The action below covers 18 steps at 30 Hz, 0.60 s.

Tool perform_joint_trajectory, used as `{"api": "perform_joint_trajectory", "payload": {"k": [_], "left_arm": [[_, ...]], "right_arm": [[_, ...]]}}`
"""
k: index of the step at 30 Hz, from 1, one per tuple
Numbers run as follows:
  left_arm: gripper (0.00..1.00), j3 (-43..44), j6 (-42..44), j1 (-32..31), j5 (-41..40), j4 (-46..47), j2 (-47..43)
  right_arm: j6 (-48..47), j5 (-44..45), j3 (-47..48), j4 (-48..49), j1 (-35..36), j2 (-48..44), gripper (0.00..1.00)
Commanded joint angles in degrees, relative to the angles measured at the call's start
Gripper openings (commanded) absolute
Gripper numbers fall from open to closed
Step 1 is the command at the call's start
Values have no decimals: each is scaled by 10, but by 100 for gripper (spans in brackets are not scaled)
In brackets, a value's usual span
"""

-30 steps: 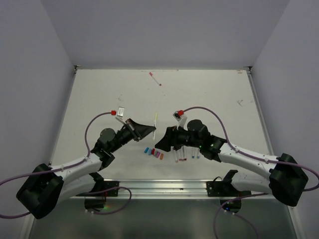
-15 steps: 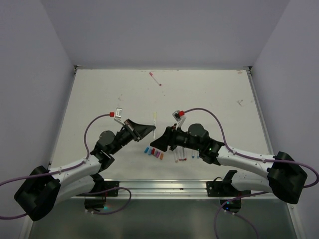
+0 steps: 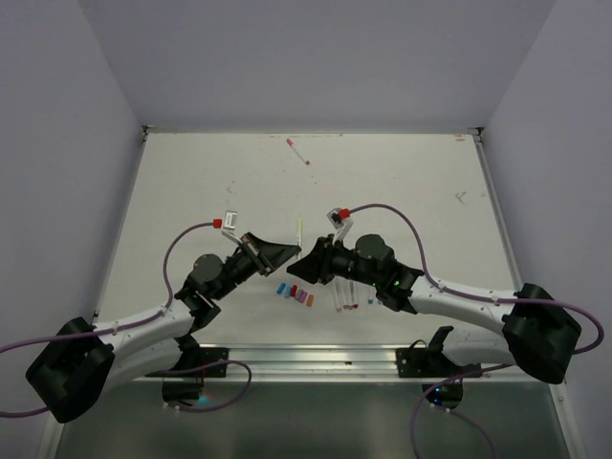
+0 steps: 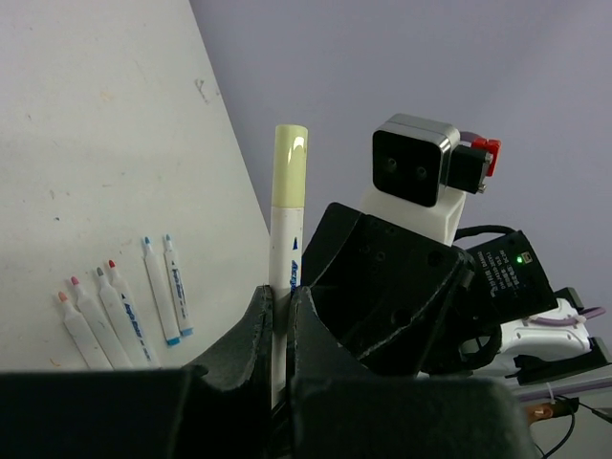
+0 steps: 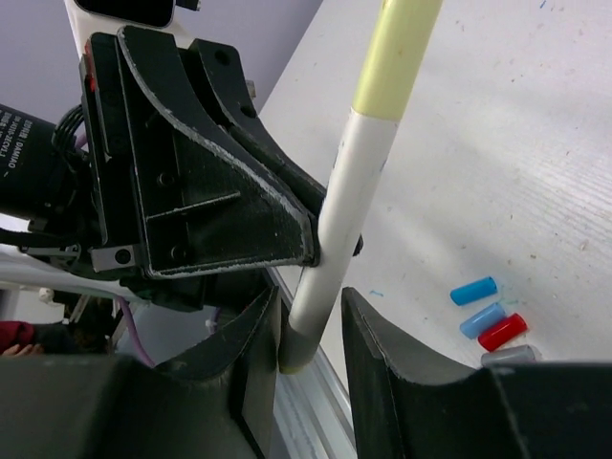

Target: Open the pen caps

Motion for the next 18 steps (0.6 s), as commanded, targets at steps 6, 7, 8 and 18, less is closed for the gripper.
{"api": "perform_joint_trajectory", "payload": {"k": [6,7,8,18], "left_arm": [[0,-4,8,-15,-11,13,-9],[0,-4,11,-17,-11,13,-10],[0,-4,15,-18,-12,11,-12],[69,97,162,-18,-48,-177,-42]], "right_arm": [[-7,26,38,19,0,13,18],[-8,26,39,16,0,13,6],[-8,25,40,8,0,15,0],[-31,-12,61,-117,-1,-21,0]]}}
